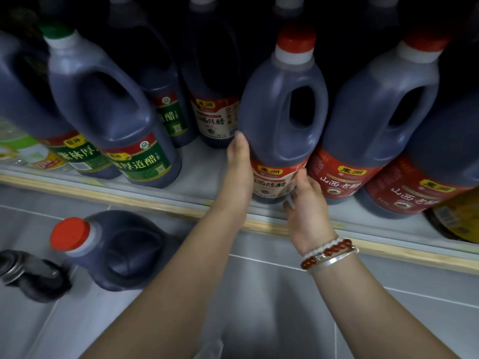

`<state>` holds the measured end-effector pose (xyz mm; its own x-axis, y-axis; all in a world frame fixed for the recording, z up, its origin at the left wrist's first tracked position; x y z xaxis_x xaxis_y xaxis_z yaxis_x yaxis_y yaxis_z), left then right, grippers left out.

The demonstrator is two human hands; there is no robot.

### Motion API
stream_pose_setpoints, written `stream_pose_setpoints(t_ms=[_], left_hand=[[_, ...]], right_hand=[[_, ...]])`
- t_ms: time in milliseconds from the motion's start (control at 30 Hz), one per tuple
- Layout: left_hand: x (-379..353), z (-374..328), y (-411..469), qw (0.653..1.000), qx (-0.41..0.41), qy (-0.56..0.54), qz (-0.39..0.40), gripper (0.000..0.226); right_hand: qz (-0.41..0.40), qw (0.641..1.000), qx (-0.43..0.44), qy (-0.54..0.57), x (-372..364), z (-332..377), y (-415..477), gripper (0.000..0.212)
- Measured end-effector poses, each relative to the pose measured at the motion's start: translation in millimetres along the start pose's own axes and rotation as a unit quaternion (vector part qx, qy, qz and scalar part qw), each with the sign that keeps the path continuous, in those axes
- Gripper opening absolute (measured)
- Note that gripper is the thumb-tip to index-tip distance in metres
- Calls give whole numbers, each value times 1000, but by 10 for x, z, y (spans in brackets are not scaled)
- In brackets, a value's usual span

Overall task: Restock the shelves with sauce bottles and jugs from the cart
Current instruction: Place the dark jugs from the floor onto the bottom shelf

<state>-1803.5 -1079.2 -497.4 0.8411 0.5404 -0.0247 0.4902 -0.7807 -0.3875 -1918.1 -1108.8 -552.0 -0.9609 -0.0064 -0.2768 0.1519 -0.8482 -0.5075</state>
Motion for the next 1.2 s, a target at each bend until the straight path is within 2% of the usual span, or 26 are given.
stream_pose_setpoints(t_ms=[67, 133, 233, 333, 400, 500, 567, 700, 833, 933, 1000, 1067, 1100, 1167, 1200], left_hand=[[178, -291, -66, 996, -46, 65, -37, 48], [397, -625, -143, 983, -133, 113, -64, 40], [599, -914, -274, 962, -190, 183, -67, 25], [658, -992, -382, 935, -181, 304, -19, 15], [842, -926, -482, 910, -150, 386, 2, 10], [1336, -740, -580, 882, -88, 462, -17, 36], [1693, -673, -612, 872, -48, 484, -58, 44], [2155, -401, -502, 910, 49, 403, -86, 37], [2295, 41, -527, 952, 151, 265, -35, 30], [2276, 298, -542, 954, 211, 212, 2, 36], [2210, 462, -589, 961, 228, 151, 42, 39], [2148, 661, -611, 960, 251, 108, 64, 40], [2150, 769, -604, 956, 262, 112, 66, 39], [2147, 928, -595, 949, 285, 122, 62, 40], [2128, 972, -598, 948, 287, 120, 62, 38]], right_hand=[[-44, 995, 30, -84, 82, 79, -83, 45], [-51, 991, 70, -101, 86, 177, -216, 28], [55, 987, 64, -134, -207, 138, -472, 13], [207, 951, 24, -228, -659, -186, -709, 26], [303, 908, -12, -290, -949, -475, -915, 29], [403, 847, -63, -341, -1289, -946, -1273, 25], [441, 833, -69, -327, -1507, -1132, -1494, 12], [447, 821, -45, -353, -1689, -1200, -1642, 34], [458, 801, 3, -384, -1710, -1125, -1651, 33], [462, 780, 34, -420, -1632, -1067, -1588, 25], [440, 781, 49, -441, -1539, -1066, -1507, 25], [405, 790, 65, -455, -1429, -1023, -1445, 12], [385, 796, 74, -460, -1377, -987, -1419, 13], [353, 807, 103, -462, -1266, -917, -1336, 34], [343, 807, 124, -464, -1213, -866, -1304, 38]])
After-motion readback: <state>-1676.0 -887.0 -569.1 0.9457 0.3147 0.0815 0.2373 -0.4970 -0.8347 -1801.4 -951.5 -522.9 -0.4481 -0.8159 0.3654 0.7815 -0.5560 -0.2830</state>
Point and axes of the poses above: each hand's wrist, its own y-axis towards the middle knuckle, its own x-axis out of the back of the hand, z = x × y, the point moved 7 cm from there along y, towards the middle knuckle, and after that the axes turned 3 degrees about y, right-handed, at the moved point
